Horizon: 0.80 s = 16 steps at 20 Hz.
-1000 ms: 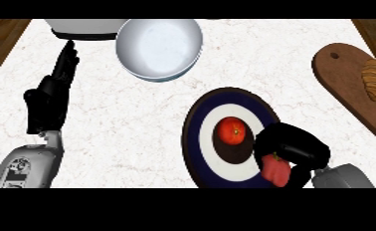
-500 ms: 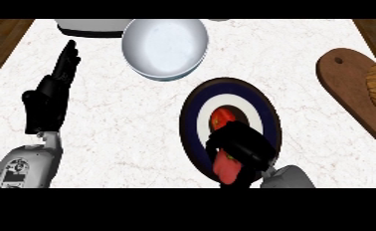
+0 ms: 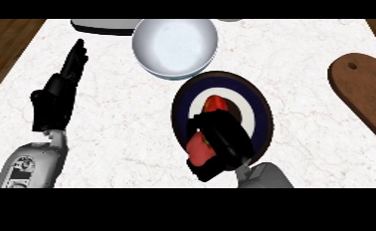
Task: Pick the bell pepper from the plate and place it in the bowl
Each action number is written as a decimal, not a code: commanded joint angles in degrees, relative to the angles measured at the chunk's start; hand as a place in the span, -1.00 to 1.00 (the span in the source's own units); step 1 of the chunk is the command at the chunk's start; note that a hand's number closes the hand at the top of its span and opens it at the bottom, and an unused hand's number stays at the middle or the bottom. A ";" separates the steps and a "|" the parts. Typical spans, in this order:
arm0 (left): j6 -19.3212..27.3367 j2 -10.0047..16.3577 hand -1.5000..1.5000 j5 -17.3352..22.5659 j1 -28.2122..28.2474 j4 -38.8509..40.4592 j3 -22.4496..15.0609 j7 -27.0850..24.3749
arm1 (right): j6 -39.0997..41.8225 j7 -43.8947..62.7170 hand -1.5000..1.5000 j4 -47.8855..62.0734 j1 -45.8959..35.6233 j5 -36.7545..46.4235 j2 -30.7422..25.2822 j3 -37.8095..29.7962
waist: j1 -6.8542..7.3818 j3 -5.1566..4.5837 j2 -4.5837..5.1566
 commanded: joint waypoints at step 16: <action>-0.66 -1.77 0.00 -0.45 -2.27 2.29 -2.24 -0.57 | -32.16 54.43 1.00 1.98 -27.49 5.86 0.66 4.30 | 2.98 -0.20 0.43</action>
